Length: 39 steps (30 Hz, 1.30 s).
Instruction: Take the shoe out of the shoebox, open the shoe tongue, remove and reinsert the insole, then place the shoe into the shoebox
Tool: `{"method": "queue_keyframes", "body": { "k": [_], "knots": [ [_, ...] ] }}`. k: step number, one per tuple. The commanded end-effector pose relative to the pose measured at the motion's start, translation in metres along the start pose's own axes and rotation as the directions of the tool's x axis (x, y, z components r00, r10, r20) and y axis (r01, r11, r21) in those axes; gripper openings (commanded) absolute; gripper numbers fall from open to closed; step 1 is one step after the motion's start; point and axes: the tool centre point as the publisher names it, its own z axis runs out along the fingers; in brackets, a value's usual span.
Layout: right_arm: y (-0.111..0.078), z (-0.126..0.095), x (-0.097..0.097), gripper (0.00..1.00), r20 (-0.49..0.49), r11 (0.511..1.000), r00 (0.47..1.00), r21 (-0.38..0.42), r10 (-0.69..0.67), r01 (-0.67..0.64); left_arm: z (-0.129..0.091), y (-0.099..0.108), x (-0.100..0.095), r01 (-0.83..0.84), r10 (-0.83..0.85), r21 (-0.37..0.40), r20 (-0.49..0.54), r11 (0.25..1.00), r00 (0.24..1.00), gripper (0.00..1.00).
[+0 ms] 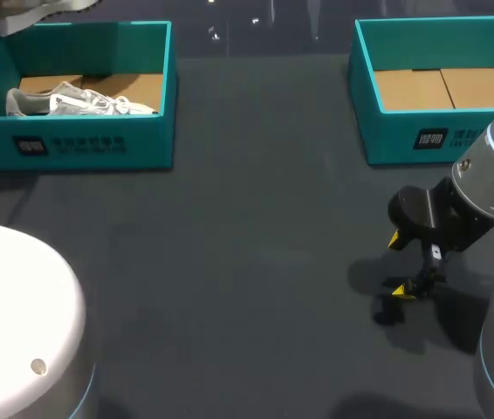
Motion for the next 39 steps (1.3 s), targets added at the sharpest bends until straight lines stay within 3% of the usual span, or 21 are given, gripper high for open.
{"method": "queue_keyframes", "body": {
  "k": [1, 5, 11, 21, 25, 39],
  "knots": [
    [-0.001, 0.0, 0.002, 1.0, 0.002, 1.0, 1.0, -0.001, 0.0, 0.0, 0.008, -0.005, 0.007, -0.123, 0.127, -0.104, 0.036, 0.987, 0.991, 0.0],
    [-0.001, 0.0, 0.002, 1.0, 0.002, 1.0, 1.0, -0.001, 0.0, 0.0, 0.015, -0.003, 0.012, -0.236, 0.243, -0.124, 0.044, 0.964, 0.969, 0.0],
    [-0.001, 0.0, 0.002, 1.0, 0.002, 1.0, 1.0, -0.001, 0.0, 0.0, 0.032, 0.001, 0.009, -0.365, 0.363, -0.188, -0.045, 0.912, 0.931, 0.0],
    [-0.001, 0.0, 0.002, 1.0, 0.002, 1.0, 1.0, -0.001, 0.0, 0.0, 0.032, 0.001, 0.009, -0.365, 0.363, -0.188, -0.045, 0.912, 0.931, 0.0],
    [-0.001, 0.0, 0.002, 1.0, 0.002, 1.0, 1.0, -0.001, 0.0, 0.0, 0.043, 0.001, -0.001, -0.409, 0.41, -0.15, -0.026, 0.9, 0.912, 0.0],
    [-0.001, 0.0, 0.002, 1.0, 0.002, 1.0, 1.0, -0.001, 0.0, 0.0, 0.079, 0.005, -0.022, -0.435, 0.426, -0.165, -0.089, 0.885, 0.9, 0.0]
  ]
}}
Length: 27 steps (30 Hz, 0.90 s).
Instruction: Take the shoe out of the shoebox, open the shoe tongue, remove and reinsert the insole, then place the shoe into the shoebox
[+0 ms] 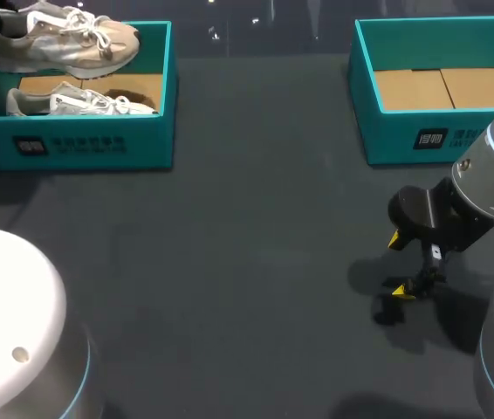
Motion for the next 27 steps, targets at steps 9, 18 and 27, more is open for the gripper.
{"method": "queue_keyframes", "body": {
  "k": [9, 18, 27],
  "knots": [
    [-0.001, 0.0, 0.002, 1.0, 0.002, 1.0, 1.0, -0.001, -0.001, 0.001, 0.028, 0.018, -0.015, -0.013, 0.014, 0.063, -0.017, 0.998, 1.0, 0.0],
    [-0.001, 0.0, 0.002, 1.0, 0.002, 1.0, 1.0, -0.001, -0.001, 0.001, 0.046, 0.029, -0.023, -0.014, 0.018, 0.081, -0.045, 0.997, 0.999, 0.0],
    [-0.001, 0.0, 0.002, 1.0, 0.002, 1.0, 1.0, -0.001, -0.001, 0.001, 0.063, 0.033, -0.032, -0.016, 0.023, 0.111, -0.063, 0.994, 0.998, 0.0]
  ]
}}
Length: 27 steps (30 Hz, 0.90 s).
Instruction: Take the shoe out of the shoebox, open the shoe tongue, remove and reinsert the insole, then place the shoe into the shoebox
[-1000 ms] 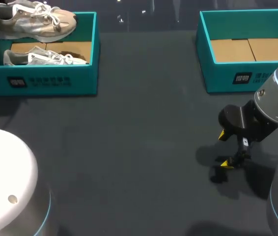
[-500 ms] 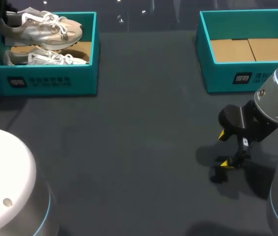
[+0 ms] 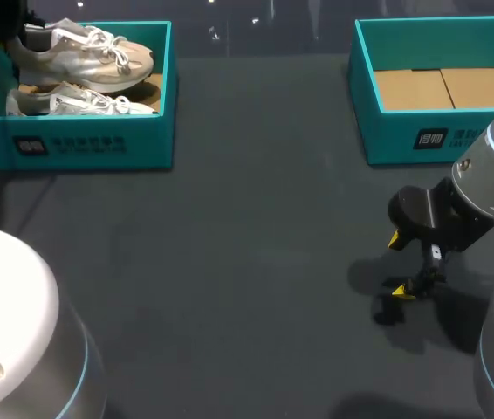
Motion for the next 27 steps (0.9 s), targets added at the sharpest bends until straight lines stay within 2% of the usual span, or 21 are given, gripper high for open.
{"method": "queue_keyframes", "body": {
  "k": [1, 27],
  "knots": [
    [-0.001, 0.0, 0.002, 1.0, 0.002, 1.0, 1.0, -0.001, -0.001, 0.001, 0.009, 0.011, -0.004, -0.002, 0.002, 0.029, -0.003, 1.0, 1.0, 0.0],
    [-0.001, 0.0, 0.002, 1.0, 0.002, 1.0, 1.0, -0.001, -0.001, 0.001, 0.036, 0.017, -0.025, -0.01, 0.011, 0.049, -0.031, 0.999, 0.999, 0.0]
  ]
}}
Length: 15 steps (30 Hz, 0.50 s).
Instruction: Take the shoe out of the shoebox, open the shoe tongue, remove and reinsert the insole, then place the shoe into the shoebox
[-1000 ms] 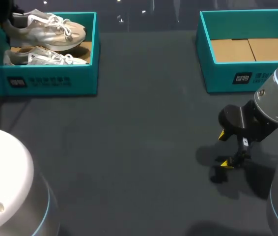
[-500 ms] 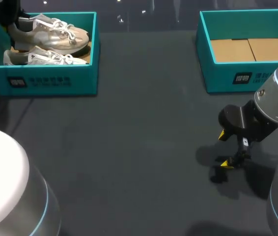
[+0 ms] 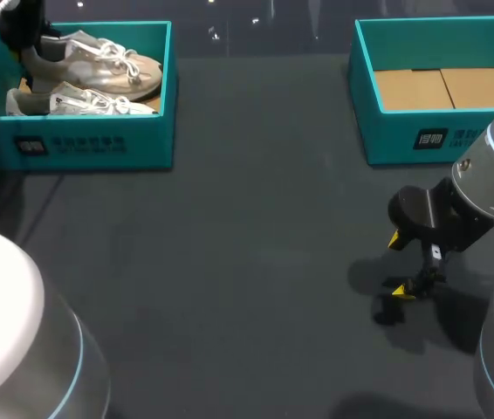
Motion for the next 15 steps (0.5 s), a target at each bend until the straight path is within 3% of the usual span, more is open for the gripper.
{"method": "queue_keyframes", "body": {
  "k": [1, 15],
  "knots": [
    [-0.001, 0.0, 0.002, 1.0, 0.002, 1.0, 1.0, -0.001, -0.001, 0.001, 0.005, 0.006, -0.003, -0.004, 0.004, 0.007, -0.004, 1.0, 1.0, 0.0],
    [-0.001, 0.0, 0.002, 1.0, 0.002, 1.0, 1.0, -0.001, -0.001, 0.001, 0.018, 0.008, -0.008, -0.015, 0.015, 0.011, 0.007, 1.0, 1.0, 0.0]
  ]
}}
